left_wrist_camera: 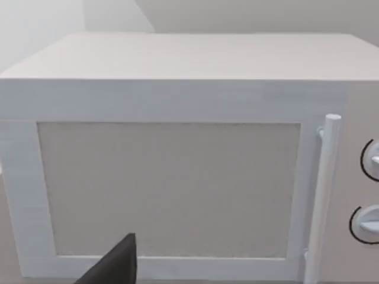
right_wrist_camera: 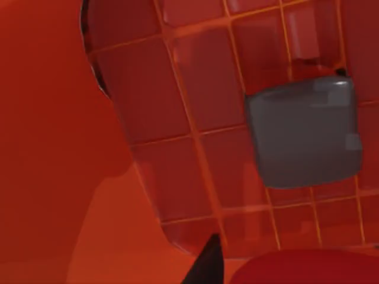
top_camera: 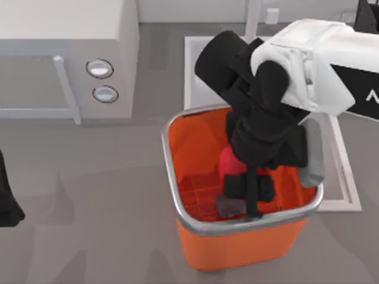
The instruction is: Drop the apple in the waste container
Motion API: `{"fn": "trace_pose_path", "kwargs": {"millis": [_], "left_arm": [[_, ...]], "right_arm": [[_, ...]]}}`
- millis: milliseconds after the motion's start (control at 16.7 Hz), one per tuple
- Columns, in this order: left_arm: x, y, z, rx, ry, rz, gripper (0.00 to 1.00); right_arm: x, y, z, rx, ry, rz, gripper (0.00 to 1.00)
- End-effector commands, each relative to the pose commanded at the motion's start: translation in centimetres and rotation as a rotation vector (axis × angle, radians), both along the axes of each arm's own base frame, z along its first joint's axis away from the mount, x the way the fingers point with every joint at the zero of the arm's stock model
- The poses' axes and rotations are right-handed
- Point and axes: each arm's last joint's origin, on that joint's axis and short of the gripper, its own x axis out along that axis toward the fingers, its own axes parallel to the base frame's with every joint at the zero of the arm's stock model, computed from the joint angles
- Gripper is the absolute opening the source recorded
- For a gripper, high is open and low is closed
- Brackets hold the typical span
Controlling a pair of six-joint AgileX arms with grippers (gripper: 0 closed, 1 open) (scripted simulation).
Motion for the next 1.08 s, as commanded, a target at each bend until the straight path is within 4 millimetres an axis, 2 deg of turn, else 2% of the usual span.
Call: {"fn": "trace_pose_path", "kwargs": {"millis": [720, 1080], "left_arm": [[0.00, 0.00, 0.00, 0.000, 0.000, 0.000, 1.00], [0.00, 0.00, 0.00, 0.000, 0.000, 0.000, 1.00]], "right_arm": [[0.00, 0.00, 0.00, 0.000, 0.000, 0.000, 0.98], [0.00, 0.00, 0.00, 0.000, 0.000, 0.000, 1.00]]}}
